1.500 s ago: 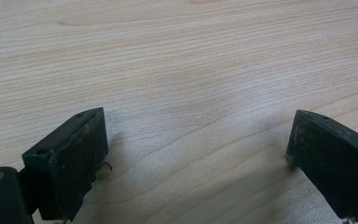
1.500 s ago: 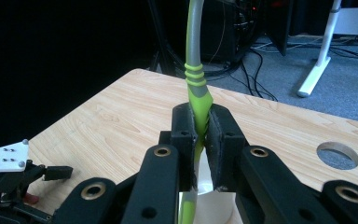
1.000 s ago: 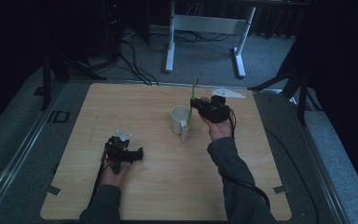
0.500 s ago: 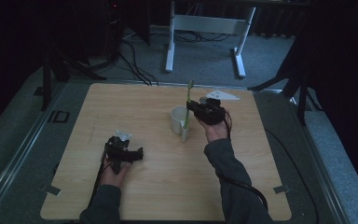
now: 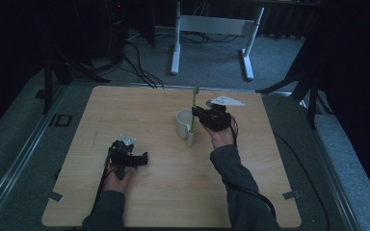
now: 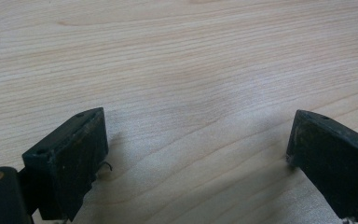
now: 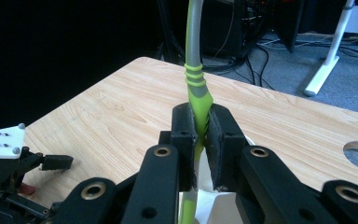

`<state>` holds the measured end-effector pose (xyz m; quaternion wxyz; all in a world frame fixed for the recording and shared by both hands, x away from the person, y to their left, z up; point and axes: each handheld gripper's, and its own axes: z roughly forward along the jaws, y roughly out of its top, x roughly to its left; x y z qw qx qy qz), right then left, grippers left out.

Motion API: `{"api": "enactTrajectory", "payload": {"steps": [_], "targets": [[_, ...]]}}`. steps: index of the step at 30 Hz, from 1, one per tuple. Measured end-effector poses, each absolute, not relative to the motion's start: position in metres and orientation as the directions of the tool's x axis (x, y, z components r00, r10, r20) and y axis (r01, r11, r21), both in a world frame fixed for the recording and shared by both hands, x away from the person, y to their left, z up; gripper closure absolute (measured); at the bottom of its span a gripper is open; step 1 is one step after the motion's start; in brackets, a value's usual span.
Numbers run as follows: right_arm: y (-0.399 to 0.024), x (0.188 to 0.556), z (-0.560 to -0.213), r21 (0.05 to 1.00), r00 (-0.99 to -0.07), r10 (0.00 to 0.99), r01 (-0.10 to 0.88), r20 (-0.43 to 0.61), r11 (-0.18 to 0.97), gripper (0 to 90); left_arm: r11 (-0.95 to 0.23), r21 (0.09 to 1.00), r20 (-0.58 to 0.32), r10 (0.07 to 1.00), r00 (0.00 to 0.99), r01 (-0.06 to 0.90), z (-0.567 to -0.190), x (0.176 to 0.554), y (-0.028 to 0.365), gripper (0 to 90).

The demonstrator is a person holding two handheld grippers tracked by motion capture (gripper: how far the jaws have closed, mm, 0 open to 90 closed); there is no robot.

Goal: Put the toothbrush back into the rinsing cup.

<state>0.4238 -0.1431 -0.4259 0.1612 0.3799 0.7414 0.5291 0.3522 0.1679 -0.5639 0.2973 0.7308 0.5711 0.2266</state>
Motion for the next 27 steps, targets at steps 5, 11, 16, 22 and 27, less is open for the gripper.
{"api": "enactTrajectory", "payload": {"steps": [5, 11, 16, 22, 27], "targets": [[-0.143, 0.423, -0.427, 0.907, -0.661, 0.735, 0.389, 0.154, 0.160, 81.8, -0.171, 0.693, -0.008, 0.969, 0.245, 0.700, -0.564, 0.352, 0.168, 5.5], [-0.144, 0.422, -0.431, 0.906, -0.659, 0.736, 0.393, 0.157, 0.159, 81.8, -0.171, 0.694, -0.008, 0.969, 0.245, 0.700, -0.564, 0.352, 0.168, 5.5], [-0.144, 0.422, -0.433, 0.904, -0.659, 0.736, 0.394, 0.155, 0.163, 81.8, -0.171, 0.694, -0.008, 0.969, 0.245, 0.700, -0.564, 0.352, 0.168, 5.5], [-0.145, 0.421, -0.436, 0.901, -0.659, 0.736, 0.401, 0.156, 0.167, 81.7, -0.171, 0.693, -0.008, 0.970, 0.245, 0.700, -0.564, 0.352, 0.168, 5.5], [-0.145, 0.421, -0.437, 0.900, -0.661, 0.734, 0.402, 0.157, 0.169, 81.6, -0.171, 0.693, -0.008, 0.970, 0.245, 0.700, -0.564, 0.352, 0.168, 5.5]]}}
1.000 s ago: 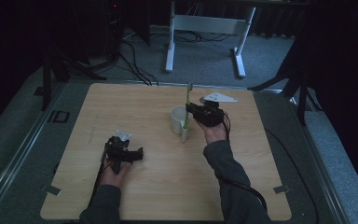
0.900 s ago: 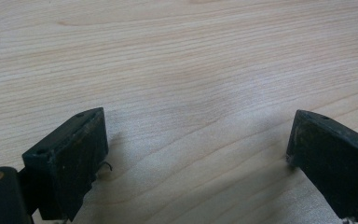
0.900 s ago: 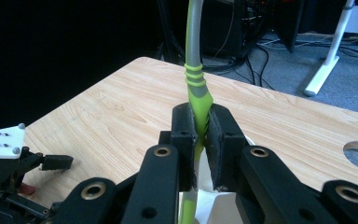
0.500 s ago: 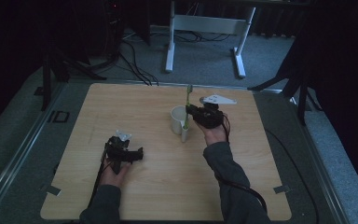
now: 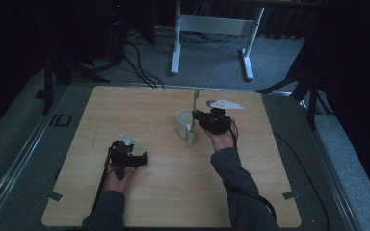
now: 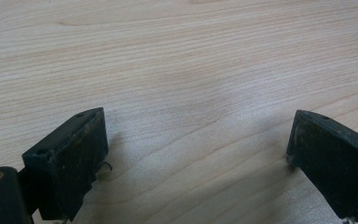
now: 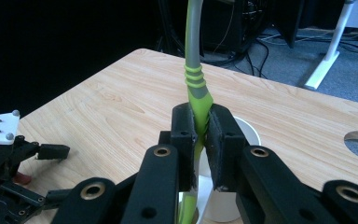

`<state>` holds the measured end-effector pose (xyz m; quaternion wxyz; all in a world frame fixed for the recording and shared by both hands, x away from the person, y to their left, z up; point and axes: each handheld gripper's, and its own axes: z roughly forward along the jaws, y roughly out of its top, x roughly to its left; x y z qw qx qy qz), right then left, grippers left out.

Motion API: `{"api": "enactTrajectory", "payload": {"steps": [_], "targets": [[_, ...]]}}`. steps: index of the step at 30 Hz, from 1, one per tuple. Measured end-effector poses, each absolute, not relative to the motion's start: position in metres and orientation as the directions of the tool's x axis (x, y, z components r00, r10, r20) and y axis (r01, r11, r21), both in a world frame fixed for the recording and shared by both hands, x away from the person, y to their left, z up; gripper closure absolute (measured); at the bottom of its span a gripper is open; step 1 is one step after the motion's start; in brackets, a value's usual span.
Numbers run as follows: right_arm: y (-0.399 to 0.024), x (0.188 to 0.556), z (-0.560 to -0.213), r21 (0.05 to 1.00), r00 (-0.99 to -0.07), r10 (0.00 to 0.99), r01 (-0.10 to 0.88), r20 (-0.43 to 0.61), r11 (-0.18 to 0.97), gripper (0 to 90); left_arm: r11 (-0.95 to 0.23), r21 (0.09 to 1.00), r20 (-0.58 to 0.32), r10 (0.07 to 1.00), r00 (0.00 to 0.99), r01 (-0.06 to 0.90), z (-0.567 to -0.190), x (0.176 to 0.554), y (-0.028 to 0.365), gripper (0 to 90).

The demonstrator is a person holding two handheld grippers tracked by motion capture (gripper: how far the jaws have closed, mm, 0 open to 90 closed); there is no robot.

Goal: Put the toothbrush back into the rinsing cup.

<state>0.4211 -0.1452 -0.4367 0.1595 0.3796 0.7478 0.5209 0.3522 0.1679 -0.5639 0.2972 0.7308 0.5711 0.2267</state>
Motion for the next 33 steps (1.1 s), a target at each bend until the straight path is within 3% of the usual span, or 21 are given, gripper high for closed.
{"api": "enactTrajectory", "payload": {"steps": [11, 15, 17, 24, 33], "targets": [[-0.147, 0.421, -0.438, 0.898, -0.667, 0.726, 0.407, 0.169, 0.166, 80.5, -0.171, 0.693, -0.008, 0.970, 0.245, 0.700, -0.564, 0.352, 0.168, 5.5], [-0.148, 0.424, -0.442, 0.888, -0.723, 0.662, 0.418, 0.197, 0.193, 53.6, -0.171, 0.694, -0.008, 0.970, 0.245, 0.700, -0.564, 0.352, 0.168, 5.5], [-0.147, 0.423, -0.444, 0.881, -0.714, 0.674, 0.427, 0.189, 0.205, 38.6, -0.171, 0.693, -0.008, 0.969, 0.245, 0.700, -0.564, 0.352, 0.168, 5.5], [-0.148, 0.423, -0.449, 0.873, -0.711, 0.675, 0.440, 0.196, 0.210, 30.6, -0.171, 0.694, -0.008, 0.970, 0.245, 0.700, -0.564, 0.352, 0.168, 5.5], [-0.154, 0.421, -0.453, 0.868, -0.711, 0.673, 0.448, 0.202, 0.213, 28.1, -0.171, 0.693, -0.008, 0.969, 0.245, 0.700, -0.564, 0.352, 0.168, 5.5]]}}
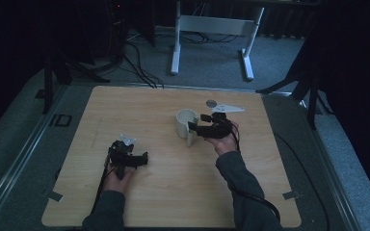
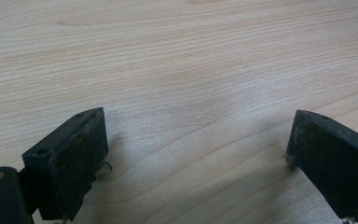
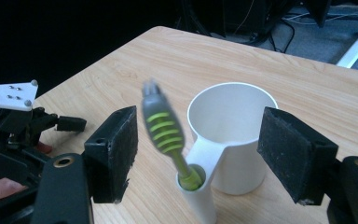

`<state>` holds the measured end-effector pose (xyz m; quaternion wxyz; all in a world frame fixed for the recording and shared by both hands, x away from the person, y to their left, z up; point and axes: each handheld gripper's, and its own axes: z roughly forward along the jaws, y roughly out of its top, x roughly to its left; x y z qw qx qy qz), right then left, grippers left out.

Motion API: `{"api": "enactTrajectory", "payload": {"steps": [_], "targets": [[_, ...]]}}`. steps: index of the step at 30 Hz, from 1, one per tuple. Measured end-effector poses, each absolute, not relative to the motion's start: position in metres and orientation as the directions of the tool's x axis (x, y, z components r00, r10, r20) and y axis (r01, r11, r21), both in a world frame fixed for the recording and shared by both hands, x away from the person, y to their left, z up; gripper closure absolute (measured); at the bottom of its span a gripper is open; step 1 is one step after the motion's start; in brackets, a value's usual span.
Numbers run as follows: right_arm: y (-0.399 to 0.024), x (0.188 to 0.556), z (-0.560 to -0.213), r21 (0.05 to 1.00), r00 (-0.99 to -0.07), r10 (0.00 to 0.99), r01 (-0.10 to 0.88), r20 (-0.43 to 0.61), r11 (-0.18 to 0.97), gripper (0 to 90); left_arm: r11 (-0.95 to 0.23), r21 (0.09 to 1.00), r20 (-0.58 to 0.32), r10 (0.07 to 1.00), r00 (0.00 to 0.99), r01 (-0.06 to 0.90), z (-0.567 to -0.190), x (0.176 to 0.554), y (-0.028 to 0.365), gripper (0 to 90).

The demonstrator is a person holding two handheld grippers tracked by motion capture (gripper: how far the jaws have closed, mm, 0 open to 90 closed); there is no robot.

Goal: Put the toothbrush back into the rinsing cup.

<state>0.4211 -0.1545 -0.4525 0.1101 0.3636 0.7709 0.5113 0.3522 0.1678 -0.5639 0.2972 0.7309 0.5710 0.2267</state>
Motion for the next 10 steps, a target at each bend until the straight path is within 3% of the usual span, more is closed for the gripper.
{"api": "enactTrajectory", "payload": {"steps": [10], "targets": [[-0.1648, 0.4154, -0.4541, 0.863, -0.718, 0.664, 0.453, 0.207, 0.221, 26.7, -0.171, 0.694, -0.008, 0.969, 0.245, 0.700, -0.5639, 0.3522, 0.1679, 5.5]]}}
